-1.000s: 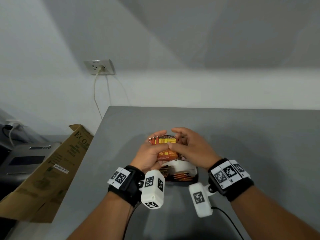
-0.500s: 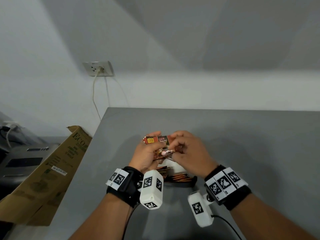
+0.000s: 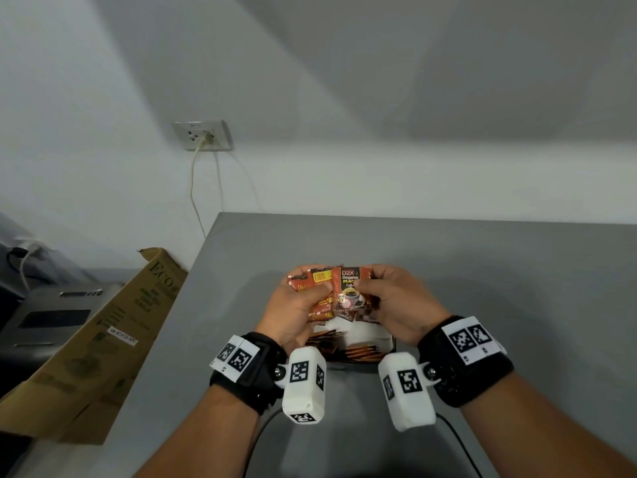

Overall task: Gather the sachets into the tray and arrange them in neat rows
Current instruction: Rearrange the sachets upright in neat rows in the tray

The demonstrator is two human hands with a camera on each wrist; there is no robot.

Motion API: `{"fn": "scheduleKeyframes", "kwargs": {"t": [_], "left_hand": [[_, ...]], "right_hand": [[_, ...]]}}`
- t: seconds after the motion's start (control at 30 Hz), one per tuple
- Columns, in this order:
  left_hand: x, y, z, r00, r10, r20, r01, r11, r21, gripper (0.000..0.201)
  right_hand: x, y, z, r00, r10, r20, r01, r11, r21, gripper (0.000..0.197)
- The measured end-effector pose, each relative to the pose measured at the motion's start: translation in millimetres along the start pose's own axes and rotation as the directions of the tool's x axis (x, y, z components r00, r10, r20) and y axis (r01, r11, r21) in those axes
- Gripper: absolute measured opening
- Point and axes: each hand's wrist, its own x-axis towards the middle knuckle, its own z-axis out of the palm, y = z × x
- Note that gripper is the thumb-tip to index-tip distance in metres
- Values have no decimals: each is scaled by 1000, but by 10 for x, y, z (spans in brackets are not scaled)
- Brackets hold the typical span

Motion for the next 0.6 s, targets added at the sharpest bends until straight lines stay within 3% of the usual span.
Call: {"fn": "scheduleKeyframes", "kwargs": {"t": [0.1, 0.17, 0.23, 0.3, 0.33, 0.43, 0.53, 0.6], "left_hand": [[-1, -2, -7, 999, -21, 32, 21, 1000, -4, 40], [13, -2, -15, 994, -110, 20, 109, 994, 10, 26], [34, 5, -49, 976, -218, -27, 218, 976, -7, 30], [54, 26, -75, 971, -234, -49, 231, 971, -60, 18], [61, 33, -88, 977, -209, -49, 204, 976, -81, 16], [48, 76, -47, 983, -181, 4, 181, 982, -61, 20], [27, 46, 5, 988, -154, 19, 152, 987, 60, 18], [23, 16, 3, 993, -120, 4, 119, 988, 102, 19]], "right_hand": [[-23, -14, 43, 1000, -29, -10, 29, 1000, 8, 18], [-17, -33, 25, 977, -199, -82, 180, 964, -196, 16], [-17, -58, -37, 911, -409, -50, 317, 774, -548, 15], [-44, -45, -83, 888, -439, 137, 385, 547, -743, 17], [-54, -19, -105, 889, -411, 200, 401, 492, -773, 18], [-68, 92, -132, 891, -350, 289, 434, 468, -770, 21], [-39, 201, -71, 841, -375, 390, 525, 393, -755, 23], [-33, 229, -52, 835, -391, 387, 533, 403, -743, 23]]}}
